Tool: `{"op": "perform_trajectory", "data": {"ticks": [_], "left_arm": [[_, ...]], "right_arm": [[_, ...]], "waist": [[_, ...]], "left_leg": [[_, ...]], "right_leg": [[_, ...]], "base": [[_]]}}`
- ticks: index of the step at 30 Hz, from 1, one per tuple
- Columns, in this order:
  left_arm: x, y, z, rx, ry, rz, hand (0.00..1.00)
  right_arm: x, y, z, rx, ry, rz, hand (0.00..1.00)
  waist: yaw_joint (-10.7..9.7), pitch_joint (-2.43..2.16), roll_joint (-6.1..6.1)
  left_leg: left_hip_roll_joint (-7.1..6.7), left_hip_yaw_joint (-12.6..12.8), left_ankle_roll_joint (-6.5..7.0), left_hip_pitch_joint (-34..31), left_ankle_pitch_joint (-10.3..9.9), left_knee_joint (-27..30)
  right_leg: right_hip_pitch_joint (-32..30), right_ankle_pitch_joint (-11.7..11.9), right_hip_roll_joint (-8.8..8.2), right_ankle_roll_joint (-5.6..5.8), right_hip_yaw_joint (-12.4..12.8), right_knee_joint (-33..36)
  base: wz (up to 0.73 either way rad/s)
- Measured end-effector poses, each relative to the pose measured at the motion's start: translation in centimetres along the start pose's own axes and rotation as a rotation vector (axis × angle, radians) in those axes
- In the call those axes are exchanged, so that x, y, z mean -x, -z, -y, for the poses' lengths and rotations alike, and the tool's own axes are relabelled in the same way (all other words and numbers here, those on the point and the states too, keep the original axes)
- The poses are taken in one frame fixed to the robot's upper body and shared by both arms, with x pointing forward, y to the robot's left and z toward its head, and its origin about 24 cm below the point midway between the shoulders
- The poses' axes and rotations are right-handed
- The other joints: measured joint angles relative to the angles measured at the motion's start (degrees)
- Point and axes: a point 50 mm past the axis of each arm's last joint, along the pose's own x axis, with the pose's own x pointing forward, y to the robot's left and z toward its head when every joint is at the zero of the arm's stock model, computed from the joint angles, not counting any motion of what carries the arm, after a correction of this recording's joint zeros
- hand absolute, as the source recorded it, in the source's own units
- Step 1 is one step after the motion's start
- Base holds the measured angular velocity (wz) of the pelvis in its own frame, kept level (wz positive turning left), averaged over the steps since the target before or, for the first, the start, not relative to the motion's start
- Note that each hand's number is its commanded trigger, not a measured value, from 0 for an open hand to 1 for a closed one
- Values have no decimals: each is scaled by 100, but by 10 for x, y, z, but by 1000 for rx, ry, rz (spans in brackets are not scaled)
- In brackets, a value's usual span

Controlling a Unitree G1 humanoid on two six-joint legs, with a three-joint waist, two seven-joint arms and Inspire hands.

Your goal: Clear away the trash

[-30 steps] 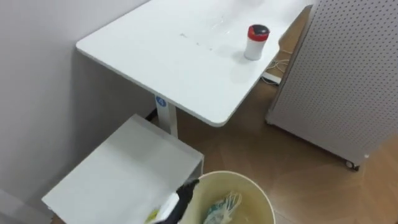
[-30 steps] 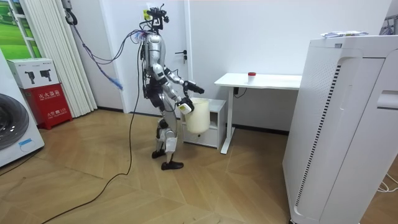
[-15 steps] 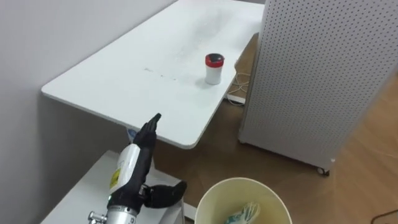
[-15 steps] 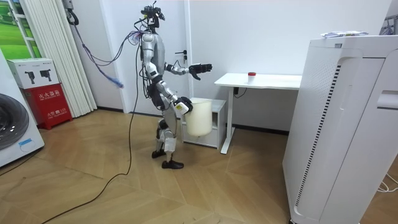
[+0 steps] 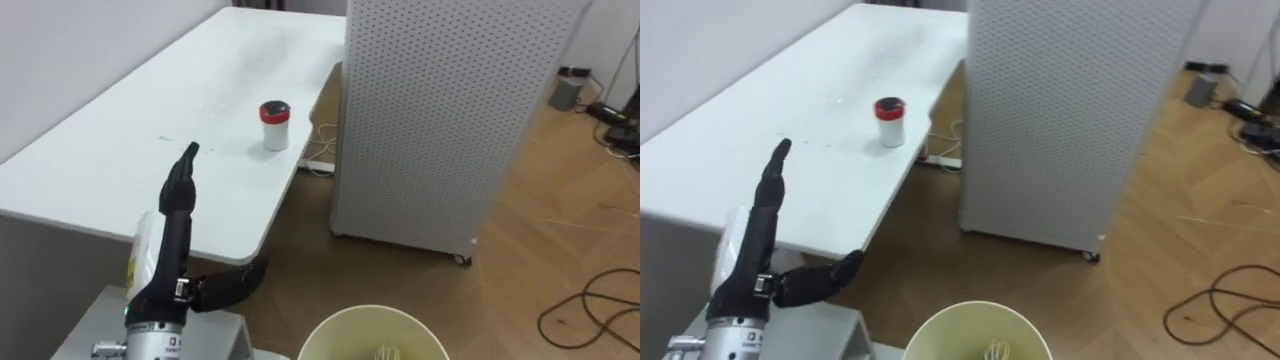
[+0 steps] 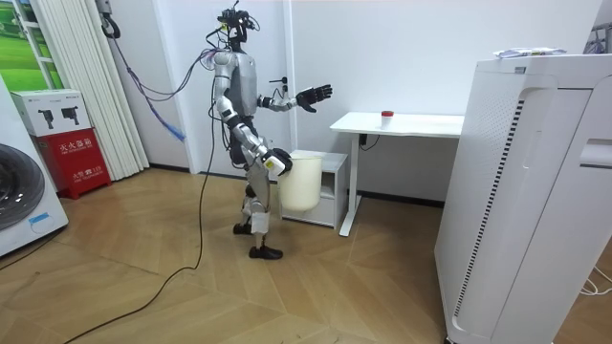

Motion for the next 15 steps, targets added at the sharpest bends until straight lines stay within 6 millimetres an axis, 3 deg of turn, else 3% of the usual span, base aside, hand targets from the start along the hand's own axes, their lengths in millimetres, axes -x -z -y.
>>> {"op": "perform_trajectory", "data": {"ticks": [5, 15], "left_arm": [[-1, 0, -4, 13, -35, -4, 0], [-2, 2, -13, 12, -102, -10, 0]], "right_arm": [[1, 1, 1, 49, -2, -10, 100], [6, 5, 0, 62, -30, -10, 100]], "waist": [[-17, -10, 83], [-21, -4, 104]], "left_leg": [[-14, 64, 1, 185, 1, -392], [-86, 308, 25, 216, 9, -475]], "right_leg": [[-90, 78, 76, 48, 154, -1], [-191, 214, 80, 86, 306, -11]], "base": [[-16], [-11]]}}
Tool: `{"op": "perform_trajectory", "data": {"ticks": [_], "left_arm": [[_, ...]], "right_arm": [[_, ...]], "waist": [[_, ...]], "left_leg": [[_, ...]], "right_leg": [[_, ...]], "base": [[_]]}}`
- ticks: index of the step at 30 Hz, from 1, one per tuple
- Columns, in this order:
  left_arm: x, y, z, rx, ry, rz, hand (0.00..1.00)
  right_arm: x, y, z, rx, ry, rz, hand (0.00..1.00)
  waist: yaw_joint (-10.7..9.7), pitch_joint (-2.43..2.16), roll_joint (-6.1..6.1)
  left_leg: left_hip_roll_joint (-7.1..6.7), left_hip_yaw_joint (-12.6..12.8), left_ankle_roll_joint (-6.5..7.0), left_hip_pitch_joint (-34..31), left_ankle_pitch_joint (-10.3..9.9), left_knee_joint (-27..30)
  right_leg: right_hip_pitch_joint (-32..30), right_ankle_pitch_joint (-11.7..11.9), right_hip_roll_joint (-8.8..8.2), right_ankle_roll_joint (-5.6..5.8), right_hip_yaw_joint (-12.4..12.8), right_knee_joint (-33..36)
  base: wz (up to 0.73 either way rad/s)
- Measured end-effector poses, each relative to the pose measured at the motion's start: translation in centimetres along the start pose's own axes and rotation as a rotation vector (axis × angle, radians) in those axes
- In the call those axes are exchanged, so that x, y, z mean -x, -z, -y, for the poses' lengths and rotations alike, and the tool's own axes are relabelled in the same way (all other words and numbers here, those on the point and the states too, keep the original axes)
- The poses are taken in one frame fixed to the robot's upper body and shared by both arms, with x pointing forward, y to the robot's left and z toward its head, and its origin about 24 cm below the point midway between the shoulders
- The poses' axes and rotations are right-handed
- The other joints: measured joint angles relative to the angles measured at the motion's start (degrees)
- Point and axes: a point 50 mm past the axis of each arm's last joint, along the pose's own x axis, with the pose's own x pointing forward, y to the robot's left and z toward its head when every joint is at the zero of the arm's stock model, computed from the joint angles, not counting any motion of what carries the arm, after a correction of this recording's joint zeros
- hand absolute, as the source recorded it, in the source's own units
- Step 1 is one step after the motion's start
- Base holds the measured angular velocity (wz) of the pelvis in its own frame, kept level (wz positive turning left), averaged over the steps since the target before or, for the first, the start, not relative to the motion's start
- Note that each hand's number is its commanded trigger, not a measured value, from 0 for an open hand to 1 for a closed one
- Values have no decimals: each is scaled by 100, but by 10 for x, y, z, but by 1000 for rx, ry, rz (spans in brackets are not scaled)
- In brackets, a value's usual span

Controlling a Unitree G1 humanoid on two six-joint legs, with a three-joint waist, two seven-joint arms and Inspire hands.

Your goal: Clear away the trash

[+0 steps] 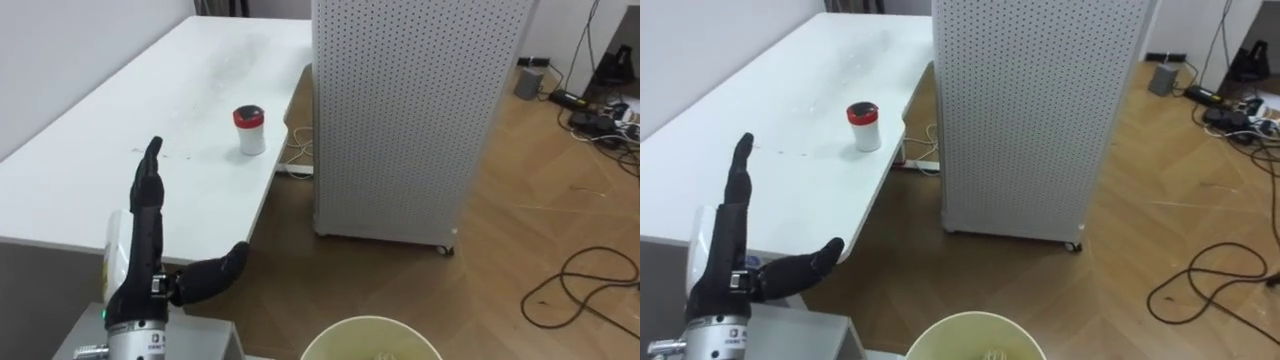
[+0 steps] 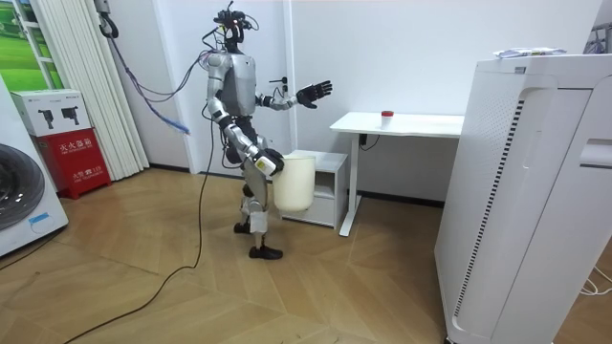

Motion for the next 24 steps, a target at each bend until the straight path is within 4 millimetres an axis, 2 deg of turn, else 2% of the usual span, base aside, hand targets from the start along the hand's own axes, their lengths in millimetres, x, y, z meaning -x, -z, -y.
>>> {"op": "perform_trajectory", "data": {"ticks": [2, 3, 4, 5, 6, 7, 8, 9, 10, 11, 13, 15, 16, 18, 19, 21, 22, 24], "left_arm": [[-1, 1, -4, 3, -26, -6, 0], [-1, 1, -4, 2, -29, -5, 0], [-2, 2, -7, 1, -38, -3, 0], [-1, 3, -9, -3, -52, -6, 0], [0, 4, -10, -3, -59, -12, 0], [1, 4, -9, 2, -65, -16, 0], [1, 3, -9, 6, -67, -11, 0], [1, 3, -9, 6, -67, -8, 0], [2, 3, -8, 11, -65, -13, 0], [3, 4, -8, 12, -65, -19, 0], [6, 5, -9, 12, -66, -29, 0], [7, 6, -9, 9, -63, -34, 0], [8, 8, -9, 6, -61, -41, 0], [10, 11, -9, 3, -56, -56, 0], [11, 11, -8, 7, -55, -59, 0], [11, 10, -6, 21, -58, -63, 0], [12, 11, -6, 34, -61, -69, 0], [14, 13, -6, 33, -62, -79, 0]], "right_arm": [[-1, -2, -3, 15, -23, 7, 100], [-1, -2, -4, 16, -31, 6, 100], [-1, -1, -6, 22, -47, 3, 100], [-1, 0, -7, 27, -68, -3, 100], [-1, 1, -7, 27, -75, -8, 100], [0, 4, -4, 29, -78, -20, 100], [0, 3, -3, 31, -77, -21, 100], [0, 3, -4, 32, -78, -19, 100], [0, 2, -3, 36, -77, -20, 100], [0, 4, -5, 39, -82, -25, 100], [-1, 4, -7, 46, -95, -28, 100], [-1, 3, -9, 48, -108, -27, 100], [-1, 4, -9, 50, -109, -28, 100], [-1, 4, -8, 65, -109, -33, 100], [0, 4, -7, 69, -102, -34, 100], [-1, 3, -6, 59, -82, -29, 100], [-1, 3, -5, 52, -68, -29, 100], [0, 5, -4, 44, -53, -32, 100]], "waist": [[87, -3, 8], [144, -3, 9], [218, -3, 8], [302, 12, 23], [341, 35, 58], [333, 1, -14], [352, 13, -128], [346, 35, -177], [359, 40, -160], [371, 39, -162], [424, 39, -158], [453, 50, -150], [427, 59, -141], [329, 82, -123], [313, 93, -134], [322, 112, -134], [366, 166, -185], [420, 165, -174]], "left_leg": [[-13, 299, 40, -75, 12, -8], [-4, 400, 51, -76, 19, -33], [46, 651, 68, -59, 8, -83], [156, 937, 68, -10, 1, -116], [197, 1093, 51, 43, -9, -125], [203, 1322, 3, 102, -27, -122], [116, 1342, -46, 79, -92, 9], [79, 1328, -70, 48, -141, 160], [87, 1212, -88, -137, -242, 490], [120, 959, -80, -340, -241, 813], [175, 676, -85, -481, -241, 1215], [226, 558, -85, -565, -240, 1594], [281, 521, -88, -677, -239, 1959], [360, 440, -235, -1075, -111, 2767], [360, 225, -285, -1423, -91, 3199], [341, 46, -259, -1992, -120, 3243], [302, 13, -247, -2352, -109, 3045], [241, -89, -304, -2758, 76, 2307]], "right_leg": [[-105, 196, 61, 4, 161, -81], [-104, 266, 77, -7, 155, -144], [-101, 388, 102, -52, 64, -258], [-114, 300, 43, -218, -399, -70], [-114, 48, -59, -326, -749, 262], [-69, -572, -309, -346, -1365, 979], [-46, -951, -516, -259, -1518, 1232], [-56, -1034, -512, -349, -1469, 1190], [-67, -1096, -454, -466, -1373, 1091], [-57, -1028, -389, -496, -1307, 975], [15, -954, -281, -549, -1239, 842], [104, -945, -210, -586, -1199, 795], [156, -965, -189, -611, -1186, 806], [231, -1041, -140, -656, -1089, 821], [243, -1069, -129, -653, -1016, 831], [255, -1110, -133, -592, -1001, 810], [285, -1134, -139, -587, -979, 817], [304, -1178, -177, -552, -950, 819]], "base": [[-57], [-75], [-79], [-74], [-46], [-21], [-14], [-11], [-10], [-14], [-37], [-33], [-11], [0], [7], [3], [-13], [-18]]}}
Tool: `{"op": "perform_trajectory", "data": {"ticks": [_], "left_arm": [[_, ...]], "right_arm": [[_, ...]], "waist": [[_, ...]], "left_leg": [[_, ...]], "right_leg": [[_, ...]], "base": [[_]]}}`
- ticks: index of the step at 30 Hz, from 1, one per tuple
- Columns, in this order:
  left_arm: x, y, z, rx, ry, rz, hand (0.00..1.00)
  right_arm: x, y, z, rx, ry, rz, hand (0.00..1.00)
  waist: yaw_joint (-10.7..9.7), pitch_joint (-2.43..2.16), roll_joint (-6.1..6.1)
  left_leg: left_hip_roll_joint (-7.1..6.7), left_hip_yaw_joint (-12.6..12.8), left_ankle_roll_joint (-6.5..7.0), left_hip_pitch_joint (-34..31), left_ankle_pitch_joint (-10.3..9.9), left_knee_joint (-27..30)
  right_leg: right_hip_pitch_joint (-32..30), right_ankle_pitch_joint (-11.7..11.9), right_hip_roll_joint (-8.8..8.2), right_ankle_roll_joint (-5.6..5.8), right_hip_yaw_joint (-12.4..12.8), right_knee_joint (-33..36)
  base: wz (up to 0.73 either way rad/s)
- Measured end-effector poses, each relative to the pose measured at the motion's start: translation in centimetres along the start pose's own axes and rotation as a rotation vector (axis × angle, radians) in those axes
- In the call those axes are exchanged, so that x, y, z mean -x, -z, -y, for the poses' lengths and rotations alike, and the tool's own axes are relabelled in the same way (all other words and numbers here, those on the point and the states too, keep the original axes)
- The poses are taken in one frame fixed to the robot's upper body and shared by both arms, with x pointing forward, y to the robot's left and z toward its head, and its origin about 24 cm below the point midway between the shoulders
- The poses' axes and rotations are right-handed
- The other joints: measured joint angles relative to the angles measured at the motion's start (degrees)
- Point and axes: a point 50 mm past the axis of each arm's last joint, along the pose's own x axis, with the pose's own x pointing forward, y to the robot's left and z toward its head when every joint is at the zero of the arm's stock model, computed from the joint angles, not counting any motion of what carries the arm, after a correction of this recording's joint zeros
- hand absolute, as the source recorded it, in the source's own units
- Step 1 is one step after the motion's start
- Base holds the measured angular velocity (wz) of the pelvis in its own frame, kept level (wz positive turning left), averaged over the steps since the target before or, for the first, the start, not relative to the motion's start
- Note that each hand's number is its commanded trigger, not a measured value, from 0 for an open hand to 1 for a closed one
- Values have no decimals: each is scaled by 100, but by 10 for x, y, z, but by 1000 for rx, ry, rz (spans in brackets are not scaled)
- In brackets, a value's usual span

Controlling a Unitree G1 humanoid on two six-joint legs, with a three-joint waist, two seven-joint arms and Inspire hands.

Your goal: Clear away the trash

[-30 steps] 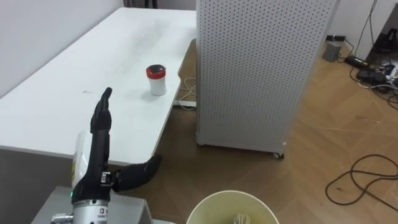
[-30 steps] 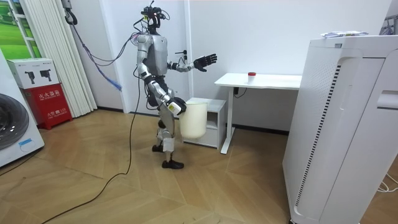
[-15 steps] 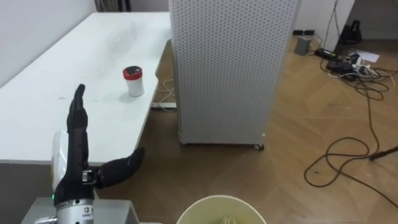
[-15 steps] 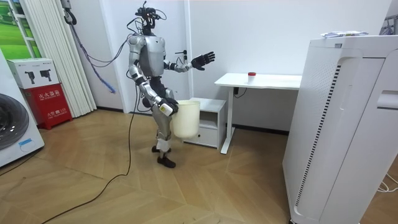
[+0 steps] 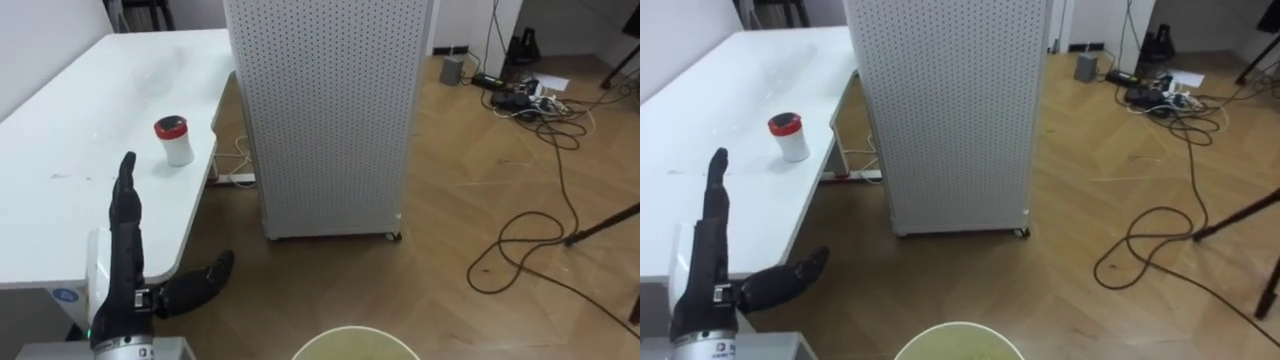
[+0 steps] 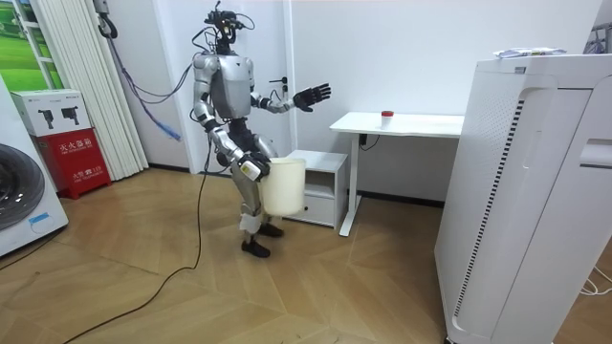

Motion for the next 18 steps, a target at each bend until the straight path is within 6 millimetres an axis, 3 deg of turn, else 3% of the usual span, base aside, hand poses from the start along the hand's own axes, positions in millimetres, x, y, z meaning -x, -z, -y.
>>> {"op": "perform_trajectory", "data": {"ticks": [2, 3, 4, 5, 7, 9, 10, 12, 13, 14, 15, 17, 18], "left_arm": [[3, 3, 0, -1, 3, -13, 0], [3, 3, 0, -2, 5, -16, 0], [4, 4, 0, -4, 12, -17, 0], [4, 3, 1, -4, 24, -16, 0], [5, 4, 1, -6, 34, -19, 0], [5, 4, 2, -4, 52, -20, 0], [5, 4, 2, -4, 65, -19, 0], [4, 3, 4, -5, 88, -12, 0], [3, 1, 7, -2, 106, -1, 0], [4, 0, 10, 4, 121, -1, 0], [5, 0, 12, 5, 128, 1, 0], [4, -1, 13, 3, 137, 11, 0], [4, -1, 13, 3, 137, 11, 0]], "right_arm": [[0, 2, 0, -7, 11, -5, 100], [0, 2, 0, -8, 13, -6, 100], [1, 2, 2, -7, 16, -7, 100], [1, 3, 2, -9, 17, -9, 100], [1, 3, 2, -9, 17, -12, 100], [2, 4, 3, -13, 21, -16, 100], [2, 5, 2, -18, 20, -22, 100], [2, 7, 0, -14, 9, -29, 100], [1, 5, 0, -17, 8, -23, 100], [0, 3, 0, -17, 7, -17, 100], [0, 3, 0, -17, 6, -17, 100], [-1, 0, -2, -15, -2, -3, 100], [-1, -2, -3, -15, -4, 3, 100]], "waist": [[101, 3, -15], [100, -1, -13], [99, -17, 4], [81, -40, -8], [132, -77, -65], [159, -96, -51], [160, -111, -58], [148, -179, -142], [162, -192, -215], [165, -163, -228], [150, -154, -242], [100, -114, -184], [93, -111, -152]], "left_leg": [[-150, -194, 59, -299, 801, -1091], [-190, -261, 62, -304, 998, -1263], [-251, -289, 142, -271, 1345, -1412], [-273, -232, 236, -245, 1444, -1435], [-270, -29, 272, -228, 1472, -1374], [-274, 87, 445, -229, 1486, -1097], [-290, 154, 649, -253, 1298, -840], [-469, 219, 750, -202, 953, -605], [-596, 320, 850, -136, 705, -438], [-724, 368, 927, -22, 482, -201], [-782, 391, 954, 50, 346, -77], [-864, 421, 1048, 264, -125, 328], [-869, 412, 1063, 335, -201, 354]], "right_leg": [[10, -178, -160, 116, -90, 139], [10, -229, -188, 154, -89, 177], [-2, -337, -226, 246, -96, 242], [-5, -405, -256, 319, -105, 222], [55, -494, -407, 379, -207, 210], [277, -620, -468, 430, -243, 204], [454, -726, -542, 451, -286, 214], [633, -978, -783, 579, -423, 368], [595, -1157, -1047, 744, -528, 894], [431, -1115, -1370, 850, -720, 1811], [349, -1028, -1519, 926, -774, 2222], [68, -386, -1822, 928, -791, 3428], [-7, -165, -1856, 934, -787, 3621]], "base": [[-17], [0], [20], [22], [11], [19], [31], [34], [29], [27], [32], [32], [16]]}}
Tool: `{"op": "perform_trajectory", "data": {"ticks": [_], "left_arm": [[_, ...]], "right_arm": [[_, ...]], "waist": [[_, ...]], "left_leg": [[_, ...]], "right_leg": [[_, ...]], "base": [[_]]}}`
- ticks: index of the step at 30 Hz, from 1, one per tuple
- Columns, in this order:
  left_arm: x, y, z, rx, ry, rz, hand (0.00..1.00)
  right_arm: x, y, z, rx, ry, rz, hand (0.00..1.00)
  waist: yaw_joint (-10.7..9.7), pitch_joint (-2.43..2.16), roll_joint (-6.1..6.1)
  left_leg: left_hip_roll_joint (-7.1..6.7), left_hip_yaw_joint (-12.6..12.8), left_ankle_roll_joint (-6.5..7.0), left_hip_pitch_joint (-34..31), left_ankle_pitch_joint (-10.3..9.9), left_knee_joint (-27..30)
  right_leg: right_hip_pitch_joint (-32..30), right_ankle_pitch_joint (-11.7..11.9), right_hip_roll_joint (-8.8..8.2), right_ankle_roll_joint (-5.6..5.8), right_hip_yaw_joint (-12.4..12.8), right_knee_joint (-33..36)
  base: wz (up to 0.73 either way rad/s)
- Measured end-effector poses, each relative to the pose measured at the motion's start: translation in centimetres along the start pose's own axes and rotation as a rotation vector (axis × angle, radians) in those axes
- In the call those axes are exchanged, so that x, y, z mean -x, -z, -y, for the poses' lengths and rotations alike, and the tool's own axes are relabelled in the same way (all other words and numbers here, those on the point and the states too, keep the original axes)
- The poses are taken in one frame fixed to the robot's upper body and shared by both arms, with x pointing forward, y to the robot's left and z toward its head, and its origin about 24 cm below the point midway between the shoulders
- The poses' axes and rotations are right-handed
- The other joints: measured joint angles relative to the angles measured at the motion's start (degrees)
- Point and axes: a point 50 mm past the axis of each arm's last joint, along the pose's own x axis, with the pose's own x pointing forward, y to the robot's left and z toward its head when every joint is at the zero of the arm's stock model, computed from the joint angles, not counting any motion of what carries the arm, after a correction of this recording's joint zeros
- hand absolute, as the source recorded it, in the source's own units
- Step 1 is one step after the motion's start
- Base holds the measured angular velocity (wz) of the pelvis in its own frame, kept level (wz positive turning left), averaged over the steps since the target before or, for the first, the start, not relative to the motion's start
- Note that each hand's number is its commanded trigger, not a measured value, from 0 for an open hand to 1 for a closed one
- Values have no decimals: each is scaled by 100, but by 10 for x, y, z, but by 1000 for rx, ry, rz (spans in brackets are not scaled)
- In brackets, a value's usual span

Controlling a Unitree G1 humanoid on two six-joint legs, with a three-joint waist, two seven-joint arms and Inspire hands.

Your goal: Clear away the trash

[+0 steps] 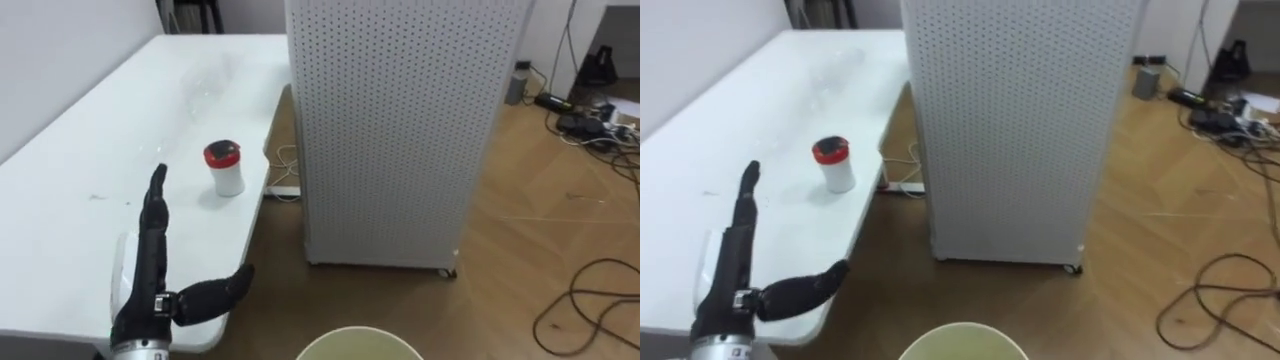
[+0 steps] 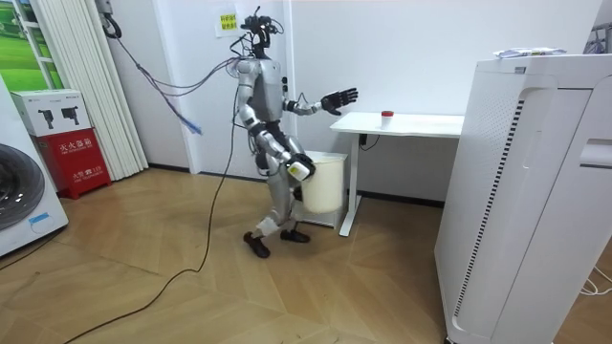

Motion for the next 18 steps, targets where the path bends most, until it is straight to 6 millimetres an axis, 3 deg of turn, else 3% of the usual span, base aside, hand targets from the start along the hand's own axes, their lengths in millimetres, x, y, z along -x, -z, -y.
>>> {"op": "perform_trajectory", "data": {"ticks": [1, 2, 4, 6, 7, 8, 9, 10, 11, 15, 17, 18], "left_arm": [[0, 0, 0, -1, -2, 0, 0], [-1, 0, -1, -1, -8, 2, 0], [-3, -2, 0, 4, -12, 11, 0], [-6, -5, 1, 8, -14, 24, 0], [-8, -5, 1, 9, -16, 29, 0], [-8, -6, 0, 10, -18, 30, 0], [-8, -5, 1, 11, -18, 27, 0], [-7, -5, 2, 14, -16, 25, 0], [-8, -5, 0, 10, -22, 28, 0], [-8, -4, -5, -6, -40, 29, 0], [-9, -4, -7, -1, -48, 32, 0], [-10, -5, -7, -1, -49, 36, 0]], "right_arm": [[-1, -2, -1, 1, -2, 8, 100], [-2, -4, -2, 3, -10, 13, 100], [-3, -6, -3, -5, -15, 21, 100], [-3, -6, -3, -7, -15, 22, 100], [-3, -6, -3, -6, -9, 21, 100], [-3, -6, -2, -5, -5, 22, 100], [-2, -5, -1, -4, 8, 19, 100], [1, -1, 1, -3, 20, 7, 100], [1, 0, 1, 8, 23, 0, 100], [-1, -4, 0, 43, 16, 7, 100], [-2, -6, -1, 65, 11, 9, 100], [-3, -7, -1, 63, 10, 12, 100]], "waist": [[-7, -4, 95], [-4, 13, 137], [-24, 58, 194], [-84, 64, 190], [-179, 62, 169], [-185, 69, 150], [-195, 75, 145], [-231, 59, 144], [-165, 46, 146], [-131, 32, 115], [-148, 17, 73], [-159, 45, 25]], "left_leg": [[-7, -66, 26, 122, -81, -29], [-7, -129, 27, 217, -102, -151], [29, -275, 14, 339, -94, -331], [39, -475, -27, 445, -70, -527], [34, -612, -56, 540, -54, -672], [27, -652, -75, 604, -47, -748], [33, -796, -138, 740, -68, -865], [79, -950, -227, 903, -57, -1017], [185, -1010, -308, 1036, -17, -1197], [419, -1022, -488, 1180, 85, -1362], [464, -958, -588, 1183, 143, -1183], [461, -926, -664, 1071, 149, -1014]], "right_leg": [[-126, 278, -32, 47, 6, 232], [-294, 88, -31, 88, 7, 232], [-610, -281, 60, 35, 5, -177], [-786, -371, 178, 37, 19, -1179], [-767, -317, 279, 54, 96, -2100], [-731, -229, 351, 44, 196, -2542], [-669, 271, 527, 95, 378, -3140], [-468, 450, 678, 90, 467, -3317], [-286, 478, 827, 42, 451, -3538], [129, 558, 1052, -77, 423, -4143], [408, 564, 1115, -76, 718, -4448], [483, 571, 1109, -65, 930, -4529]], "base": [[6], [8], [26], [51], [46], [53], [52], [46], [26], [9], [17], [36]]}}
